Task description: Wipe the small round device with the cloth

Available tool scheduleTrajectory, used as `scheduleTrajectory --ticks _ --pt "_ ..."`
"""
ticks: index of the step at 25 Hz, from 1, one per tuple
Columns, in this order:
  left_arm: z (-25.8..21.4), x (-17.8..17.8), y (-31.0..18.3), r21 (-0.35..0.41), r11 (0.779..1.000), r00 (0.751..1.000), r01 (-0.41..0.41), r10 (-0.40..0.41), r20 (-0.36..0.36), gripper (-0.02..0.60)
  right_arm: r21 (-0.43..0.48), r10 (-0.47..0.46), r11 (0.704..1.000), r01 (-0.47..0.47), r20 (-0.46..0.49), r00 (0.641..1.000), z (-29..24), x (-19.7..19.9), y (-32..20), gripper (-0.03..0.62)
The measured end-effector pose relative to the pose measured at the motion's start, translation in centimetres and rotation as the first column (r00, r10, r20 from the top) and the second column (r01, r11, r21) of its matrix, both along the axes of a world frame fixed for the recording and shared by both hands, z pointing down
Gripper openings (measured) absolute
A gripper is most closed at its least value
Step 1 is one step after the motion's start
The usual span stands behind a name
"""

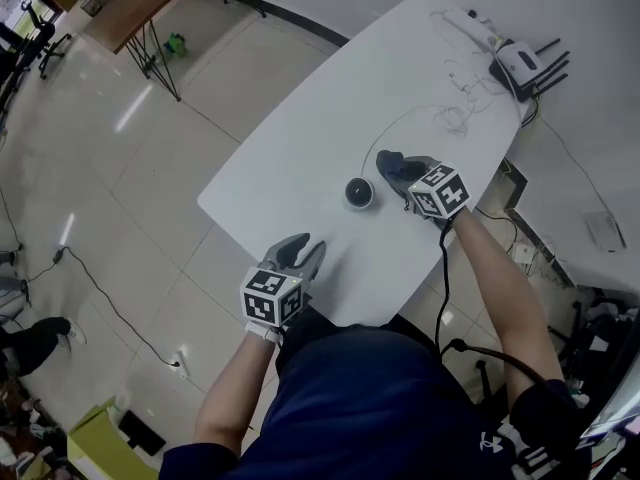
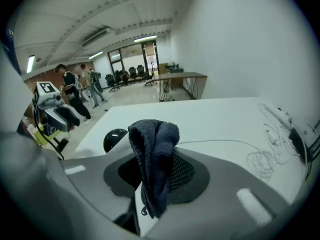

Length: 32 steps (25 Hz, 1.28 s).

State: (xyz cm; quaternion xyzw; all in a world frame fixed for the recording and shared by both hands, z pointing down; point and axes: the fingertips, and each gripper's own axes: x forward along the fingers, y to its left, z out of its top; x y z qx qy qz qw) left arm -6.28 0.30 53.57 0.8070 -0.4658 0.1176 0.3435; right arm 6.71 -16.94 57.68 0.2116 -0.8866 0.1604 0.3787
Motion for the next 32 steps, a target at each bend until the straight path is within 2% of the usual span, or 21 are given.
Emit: scheduleTrajectory --ticks 4,6,9,11,13,15,17,20,22,24,25,26,29,31,32 --pt "-1.4 0.1 0.2 0.017 0.999 0.998 0.031 -0.030 -0.056 0.146 -0.074 -0.155 0.986 0.151 -0.061 0.986 2.9 -1.5 1.9 0.100" --pt "-1.7 -0.5 0.7 0.011 0.998 0.995 0.057 -0.056 -0.085 0.146 -0.105 -0.170 0.981 0.161 -0.080 0.982 3.5 -1.6 3.1 0.100" --pt "-1.4 -1.3 1.2 0.000 0.997 0.993 0.074 -0.073 -0.094 0.144 -0.157 -0.103 0.984 0.089 -0.085 0.991 3.8 -1.1 4.6 0.100" --pt "-1.0 -1.2 1.1 -0.011 0.998 0.993 0.064 -0.065 -0.095 0.144 -0.197 -0.026 0.980 0.009 -0.087 0.996 4.2 -0.4 5.7 0.100" --pt "-0.7 -0.7 0.7 -0.016 0.999 0.995 0.042 -0.043 -0.092 0.144 -0.279 0.094 0.955 -0.104 -0.051 0.994 4.8 0.2 7.3 0.100" --pt "-0.8 -0.1 0.2 -0.007 1.000 0.997 0.012 -0.013 -0.082 0.144 -0.390 0.215 0.900 -0.195 0.007 0.977 5.2 -0.1 9.7 0.100" --pt "-1.2 0.6 -0.2 0.016 1.000 0.997 -0.024 0.025 -0.072 0.144 -0.468 0.294 0.852 -0.235 0.057 0.954 5.2 -1.3 11.9 0.100" --pt "-1.8 1.4 -0.1 0.043 0.997 0.993 -0.071 0.075 -0.093 0.146 -0.543 0.355 0.806 -0.235 0.125 0.926 4.8 -4.1 14.4 0.100" --pt "-2.0 1.6 0.2 0.046 0.996 0.991 -0.080 0.084 -0.107 0.146 -0.614 0.405 0.763 -0.205 0.206 0.891 3.4 -6.5 15.5 0.100" --pt "-2.0 1.2 0.5 0.043 0.997 0.991 -0.068 0.073 -0.114 0.146 -0.710 0.514 0.680 -0.185 0.281 0.811 1.7 -8.1 15.2 0.101" --pt "-1.9 0.9 0.7 0.038 0.998 0.991 -0.057 0.061 -0.120 0.146 -0.753 0.569 0.633 -0.179 0.296 0.767 1.3 -8.4 14.8 0.101" --pt "-1.7 0.5 0.9 0.031 0.999 0.991 -0.044 0.048 -0.125 0.146 -0.786 0.607 0.594 -0.174 0.296 0.738 1.3 -8.6 14.6 0.100" --pt "-1.1 -0.5 1.4 0.005 1.000 0.992 -0.012 0.012 -0.129 0.146 -0.850 0.653 0.498 -0.171 0.238 0.719 3.5 -7.9 14.5 0.100" --pt "-0.8 -0.8 1.6 -0.009 1.000 0.993 -0.001 0.000 -0.121 0.146 -0.887 0.692 0.431 -0.166 0.207 0.691 4.9 -7.0 14.1 0.100" --pt "-0.7 -0.8 1.6 -0.015 1.000 0.993 0.003 -0.004 -0.117 0.144 -0.899 0.709 0.409 -0.158 0.204 0.674 5.1 -6.6 13.8 0.100"
